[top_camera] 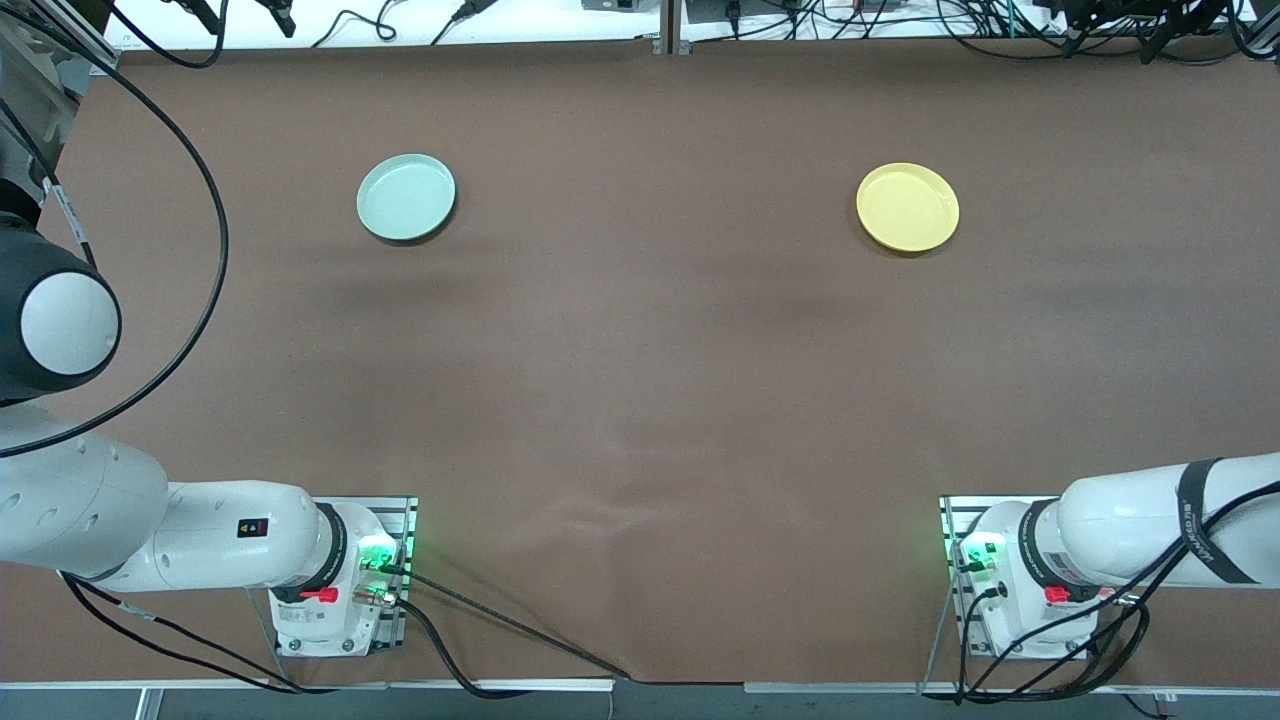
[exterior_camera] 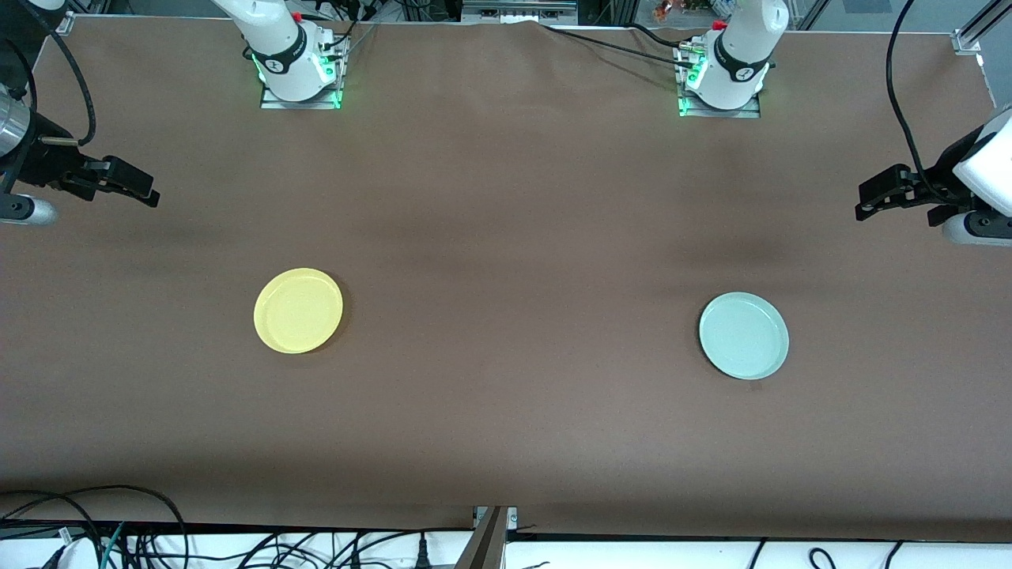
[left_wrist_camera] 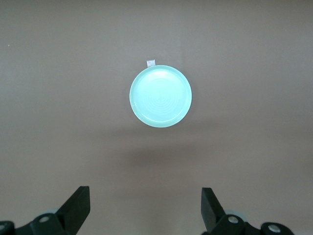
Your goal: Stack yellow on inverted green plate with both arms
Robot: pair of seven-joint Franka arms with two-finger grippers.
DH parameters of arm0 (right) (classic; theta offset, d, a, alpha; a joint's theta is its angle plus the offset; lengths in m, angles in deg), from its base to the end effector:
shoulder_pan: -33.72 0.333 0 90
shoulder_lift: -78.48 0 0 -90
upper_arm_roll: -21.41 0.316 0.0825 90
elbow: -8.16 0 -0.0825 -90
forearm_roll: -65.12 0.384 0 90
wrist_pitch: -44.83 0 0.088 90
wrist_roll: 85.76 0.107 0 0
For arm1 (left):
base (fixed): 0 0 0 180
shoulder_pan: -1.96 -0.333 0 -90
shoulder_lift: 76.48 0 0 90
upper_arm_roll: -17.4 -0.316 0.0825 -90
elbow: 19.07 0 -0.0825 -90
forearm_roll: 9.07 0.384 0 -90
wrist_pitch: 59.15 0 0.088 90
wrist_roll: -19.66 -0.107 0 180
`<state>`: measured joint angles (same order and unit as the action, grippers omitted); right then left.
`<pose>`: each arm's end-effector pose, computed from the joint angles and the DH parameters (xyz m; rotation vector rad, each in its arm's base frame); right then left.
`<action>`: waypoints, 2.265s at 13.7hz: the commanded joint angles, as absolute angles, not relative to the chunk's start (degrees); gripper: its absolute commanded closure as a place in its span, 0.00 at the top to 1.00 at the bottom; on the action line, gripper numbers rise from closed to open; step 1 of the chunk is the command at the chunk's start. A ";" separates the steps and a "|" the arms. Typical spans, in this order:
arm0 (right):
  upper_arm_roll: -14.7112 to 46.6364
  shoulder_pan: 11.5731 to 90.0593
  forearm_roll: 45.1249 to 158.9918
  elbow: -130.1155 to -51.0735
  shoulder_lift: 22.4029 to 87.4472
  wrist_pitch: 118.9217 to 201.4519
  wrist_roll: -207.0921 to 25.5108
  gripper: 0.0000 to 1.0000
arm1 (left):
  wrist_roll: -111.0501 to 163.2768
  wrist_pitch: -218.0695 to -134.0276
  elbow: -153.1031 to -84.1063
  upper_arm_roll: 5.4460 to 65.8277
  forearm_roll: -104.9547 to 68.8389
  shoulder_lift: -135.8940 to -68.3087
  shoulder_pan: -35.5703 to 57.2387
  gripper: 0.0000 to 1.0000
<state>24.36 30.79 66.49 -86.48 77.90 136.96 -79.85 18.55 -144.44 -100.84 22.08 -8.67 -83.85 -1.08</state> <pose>0.5577 0.0025 0.5838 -3.1146 0.1626 0.0860 0.5854 -0.0127 0.6116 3.1358 -0.0742 -0.1048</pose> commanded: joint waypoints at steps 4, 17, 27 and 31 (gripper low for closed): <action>24.75 30.38 67.41 -86.14 77.95 136.85 -80.05 1.00 | 18.96 -144.05 -100.54 21.97 -8.80 -84.39 -3.75 1.00; 24.75 30.38 67.41 -86.14 77.95 136.85 -80.13 1.00 | 21.60 -144.05 -100.37 23.20 -8.54 -86.84 -3.05 1.00; 24.75 30.38 67.41 -86.14 77.95 136.85 -80.05 1.00 | 26.60 -148.97 -103.35 23.46 -8.98 -87.56 -3.58 1.00; 24.75 30.47 67.50 -86.14 77.95 137.03 -80.05 1.00 | 27.75 -149.06 -104.15 23.55 -9.07 -86.94 -3.58 1.00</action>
